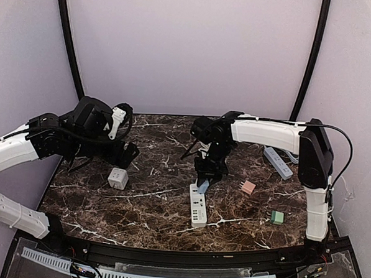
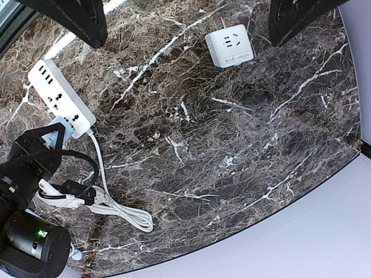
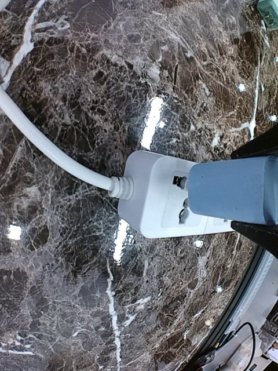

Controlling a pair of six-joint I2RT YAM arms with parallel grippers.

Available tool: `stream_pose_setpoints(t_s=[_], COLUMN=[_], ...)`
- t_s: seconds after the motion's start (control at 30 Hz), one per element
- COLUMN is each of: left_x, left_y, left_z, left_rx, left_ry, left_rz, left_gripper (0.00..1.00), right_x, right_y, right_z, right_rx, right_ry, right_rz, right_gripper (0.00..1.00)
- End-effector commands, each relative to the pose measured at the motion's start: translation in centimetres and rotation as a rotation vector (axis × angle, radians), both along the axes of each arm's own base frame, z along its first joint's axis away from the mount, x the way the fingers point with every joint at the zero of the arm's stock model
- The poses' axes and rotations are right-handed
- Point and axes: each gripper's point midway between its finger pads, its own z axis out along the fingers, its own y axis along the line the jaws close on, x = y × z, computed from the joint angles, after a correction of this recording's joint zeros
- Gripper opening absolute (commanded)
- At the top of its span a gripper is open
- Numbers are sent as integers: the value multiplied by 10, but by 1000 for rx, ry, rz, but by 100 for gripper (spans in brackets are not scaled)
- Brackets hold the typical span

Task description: Insert the plug

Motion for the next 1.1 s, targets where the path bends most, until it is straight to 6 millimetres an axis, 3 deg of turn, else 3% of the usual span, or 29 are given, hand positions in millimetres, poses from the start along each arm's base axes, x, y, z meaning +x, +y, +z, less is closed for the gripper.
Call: stream_pose_setpoints(t_s=[0.0,0.47,0.73,1.07], left_x=[-2,-4,-3,-3], left_y=[5,8,8,9], left_z=[0,-2,-2,-2], left_rx=[5,7,12,15], left_ry=[8,7,5,5], left_rz=[1,6,4,3], left_gripper=[99,99,99,99], right_x=[5,2,8,8], right_y=[-2,-13,-30,-24], right_z=[-3,-8,-7,-7], right_rx=[2,-49,-108,-81], right_ry=[-6,-6,-31,-25], right_rz=[-15,-17,-60,-69], right_gripper=[0,0,0,0])
